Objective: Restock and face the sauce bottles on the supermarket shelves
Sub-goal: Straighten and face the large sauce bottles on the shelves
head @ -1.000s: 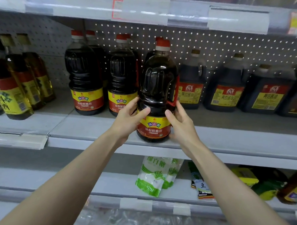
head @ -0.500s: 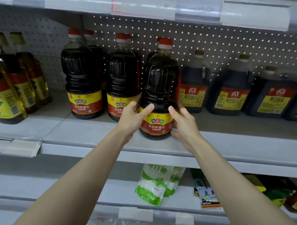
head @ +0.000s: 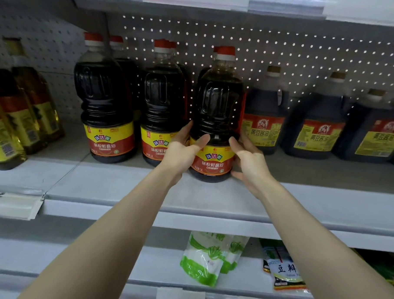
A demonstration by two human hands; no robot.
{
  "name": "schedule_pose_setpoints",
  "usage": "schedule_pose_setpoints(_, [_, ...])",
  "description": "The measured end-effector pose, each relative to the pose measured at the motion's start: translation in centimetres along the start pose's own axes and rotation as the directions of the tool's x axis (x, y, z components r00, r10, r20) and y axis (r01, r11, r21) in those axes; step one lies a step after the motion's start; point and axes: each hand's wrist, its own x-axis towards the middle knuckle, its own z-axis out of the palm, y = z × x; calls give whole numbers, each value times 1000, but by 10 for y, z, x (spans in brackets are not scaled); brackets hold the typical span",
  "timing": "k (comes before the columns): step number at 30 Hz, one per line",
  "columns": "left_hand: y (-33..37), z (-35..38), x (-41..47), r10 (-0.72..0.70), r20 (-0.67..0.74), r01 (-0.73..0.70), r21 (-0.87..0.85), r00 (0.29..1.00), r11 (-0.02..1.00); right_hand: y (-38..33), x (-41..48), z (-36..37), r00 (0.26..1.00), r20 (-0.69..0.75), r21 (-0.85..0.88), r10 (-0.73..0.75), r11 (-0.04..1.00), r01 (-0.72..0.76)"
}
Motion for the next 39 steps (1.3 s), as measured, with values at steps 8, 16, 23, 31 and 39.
schedule_pose_setpoints(8, [-3, 5, 18, 13, -4, -13, 52, 1000, 999, 3, 29, -2, 999, -43, -15, 6, 1000, -7])
schedule_pose_setpoints(16, [-8, 6, 31, 22, -22, -20, 100, 1000, 995, 5, 45, -5, 1000, -28, -75, -7, 997, 4])
schedule_pose_setpoints(23, [-10, 6, 37, 20, -18, -17, 117, 1000, 993, 8, 53, -6, 999, -35, -96, -22, 995, 18])
schedule_pose_setpoints(31, [-10, 6, 38, 8, -29, -5, 104, 1000, 995, 12, 57, -8, 999, -34, -89, -27, 996, 24])
schedule_pose_setpoints(39, [-9, 7, 35, 30, -42, -26, 96, 999, 995, 13, 59, -10, 1000, -24, -71, -10, 997, 9])
